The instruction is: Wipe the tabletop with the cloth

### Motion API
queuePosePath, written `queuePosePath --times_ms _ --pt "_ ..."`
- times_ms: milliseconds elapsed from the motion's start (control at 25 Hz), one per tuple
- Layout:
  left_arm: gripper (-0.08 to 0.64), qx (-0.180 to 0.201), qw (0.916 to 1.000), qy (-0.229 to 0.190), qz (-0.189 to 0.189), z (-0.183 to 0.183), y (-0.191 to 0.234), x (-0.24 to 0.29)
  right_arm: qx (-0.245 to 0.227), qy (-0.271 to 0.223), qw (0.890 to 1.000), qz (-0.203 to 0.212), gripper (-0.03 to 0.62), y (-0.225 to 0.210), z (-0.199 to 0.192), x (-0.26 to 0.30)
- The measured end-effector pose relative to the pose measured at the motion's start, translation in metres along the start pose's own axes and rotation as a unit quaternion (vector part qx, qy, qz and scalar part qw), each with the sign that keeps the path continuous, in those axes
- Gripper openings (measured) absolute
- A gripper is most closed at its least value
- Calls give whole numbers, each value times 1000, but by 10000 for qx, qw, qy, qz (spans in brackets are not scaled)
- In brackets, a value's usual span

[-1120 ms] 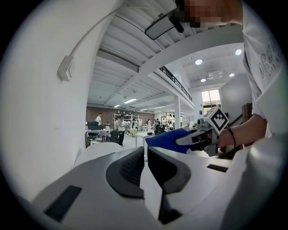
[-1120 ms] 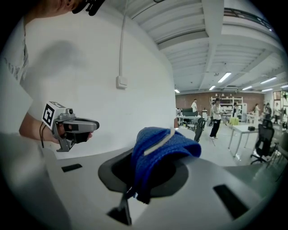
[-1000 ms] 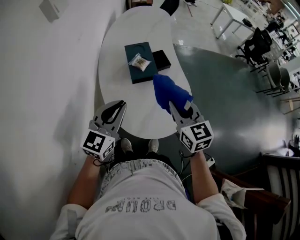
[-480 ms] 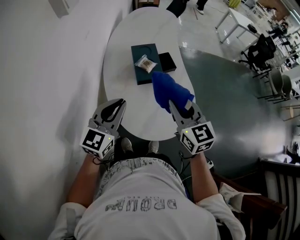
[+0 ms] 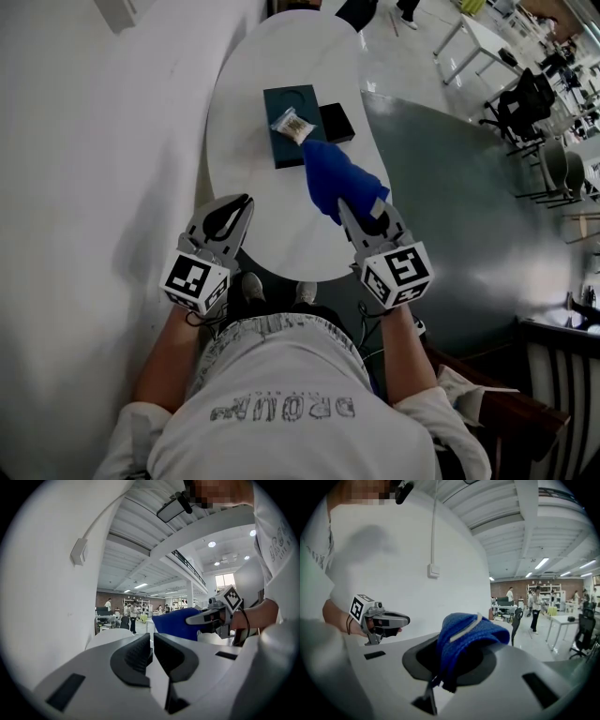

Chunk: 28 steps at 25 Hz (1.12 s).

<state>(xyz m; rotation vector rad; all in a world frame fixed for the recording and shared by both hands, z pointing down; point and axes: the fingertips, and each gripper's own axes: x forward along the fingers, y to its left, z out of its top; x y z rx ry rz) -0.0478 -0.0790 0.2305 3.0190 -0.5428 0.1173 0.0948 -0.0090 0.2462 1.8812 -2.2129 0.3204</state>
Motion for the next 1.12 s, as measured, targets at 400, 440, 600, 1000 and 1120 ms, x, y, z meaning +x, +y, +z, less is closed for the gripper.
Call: queuePosePath --times_ms 400,440,600,1000,1120 --pt "40 -25 10000 65 -32 -5 -2 5 -12 132 9999 58 66 0 -7 3" --pt "40 -28 10000 71 -37 -5 -2 6 -13 133 9999 62 66 -1 -8 4" --pt "40 -56 9999 103 -35 -8 -2 8 31 174 9998 32 66 -4 -11 4" --pt "40 -92 9999 132 -2 -12 -1 11 104 256 9996 71 66 -5 -20 7" --pt "40 -77 9999 136 -1 -12 -1 12 99 254 9996 86 66 -5 -20 8"
